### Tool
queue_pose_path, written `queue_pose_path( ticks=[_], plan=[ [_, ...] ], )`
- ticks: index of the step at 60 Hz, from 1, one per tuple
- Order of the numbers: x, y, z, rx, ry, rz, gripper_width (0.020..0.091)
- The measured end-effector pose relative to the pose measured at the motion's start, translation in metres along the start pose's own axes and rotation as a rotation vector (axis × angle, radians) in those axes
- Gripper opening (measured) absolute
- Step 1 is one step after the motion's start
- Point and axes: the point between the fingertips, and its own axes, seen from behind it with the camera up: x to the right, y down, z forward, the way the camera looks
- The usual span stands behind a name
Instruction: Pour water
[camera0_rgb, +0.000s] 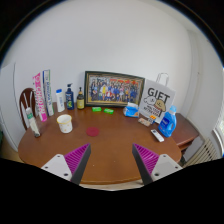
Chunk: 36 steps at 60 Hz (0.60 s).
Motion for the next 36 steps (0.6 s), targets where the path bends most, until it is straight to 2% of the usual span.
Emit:
queue_pose_path(
  ticks=[8, 17, 30, 36],
  plan=[
    [-0.046, 0.011, 0.003, -0.018, -0.076, -0.024, 0.0858],
    [-0.150, 0.025, 0.012, -0.021, -0.213, -0.051, 0.0858],
    [-0.315, 0.018, 0.029, 0.059, -0.461, -0.072, 0.0859],
    [-0.376, 0.016, 0.055, 0.085, -0.536, -0.100, 0.0857]
  ],
)
